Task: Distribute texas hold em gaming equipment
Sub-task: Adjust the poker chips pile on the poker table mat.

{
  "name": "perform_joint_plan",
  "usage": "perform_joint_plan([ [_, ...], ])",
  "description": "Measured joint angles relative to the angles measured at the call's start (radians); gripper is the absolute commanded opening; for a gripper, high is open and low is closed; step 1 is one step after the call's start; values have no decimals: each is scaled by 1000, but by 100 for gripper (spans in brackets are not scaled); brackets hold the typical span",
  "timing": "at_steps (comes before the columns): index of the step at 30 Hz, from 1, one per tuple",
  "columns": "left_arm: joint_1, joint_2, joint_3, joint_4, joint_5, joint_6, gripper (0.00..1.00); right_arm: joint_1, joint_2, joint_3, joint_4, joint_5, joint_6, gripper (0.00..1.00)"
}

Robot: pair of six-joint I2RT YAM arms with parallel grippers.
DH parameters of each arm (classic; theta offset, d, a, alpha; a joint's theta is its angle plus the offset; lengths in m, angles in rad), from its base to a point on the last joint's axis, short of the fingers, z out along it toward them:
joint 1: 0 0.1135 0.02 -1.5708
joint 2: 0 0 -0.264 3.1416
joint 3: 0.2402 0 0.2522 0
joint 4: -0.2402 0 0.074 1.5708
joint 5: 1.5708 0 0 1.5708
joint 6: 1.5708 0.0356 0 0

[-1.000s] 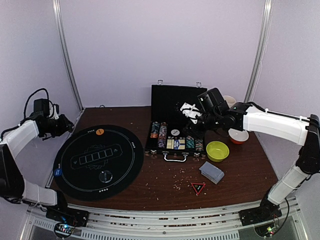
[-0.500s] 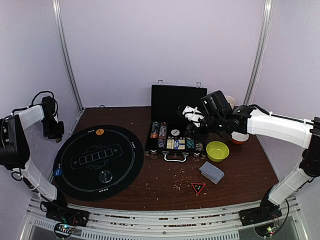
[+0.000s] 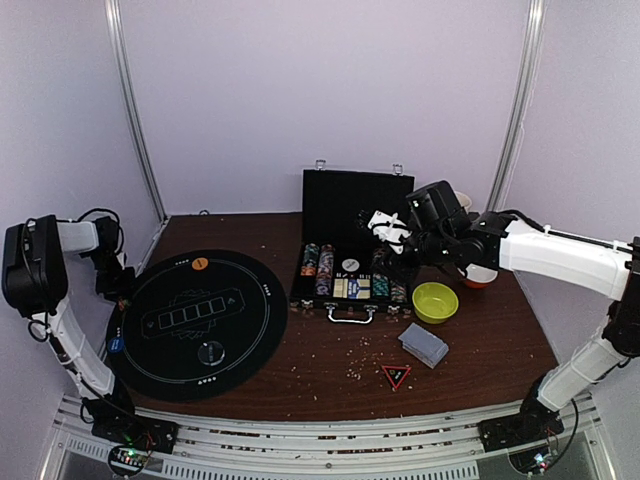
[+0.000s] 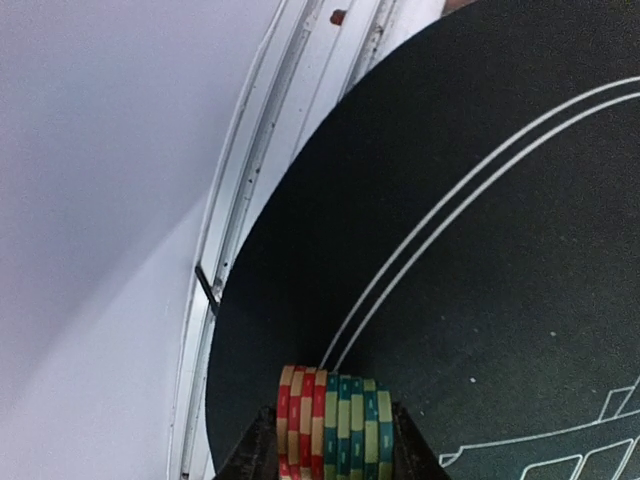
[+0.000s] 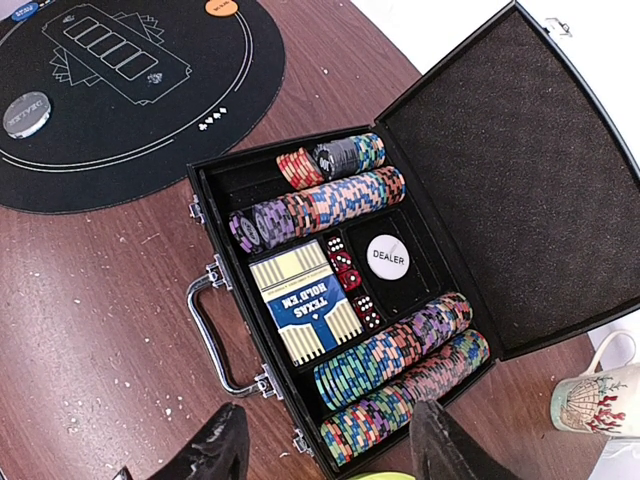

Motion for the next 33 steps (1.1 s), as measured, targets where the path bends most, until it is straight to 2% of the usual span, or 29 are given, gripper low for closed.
perform_joint_plan([
  [5,24,32,1,31,19,11,18,0,0,0,1,0,-1,59],
  [12,27,38,0,44,17,18,26,0,-10,-7,5,0,-2,59],
  [19,28,37,-8,62,23,28,21,0,-14,-10,13,1,-13,60],
  [26,37,11,-46,105,45,31,0,0,-14,-10,16,10,-25,60],
  [33,44,-13,-67,120,68,34,0,0,-14,-9,17,11,-20,61],
])
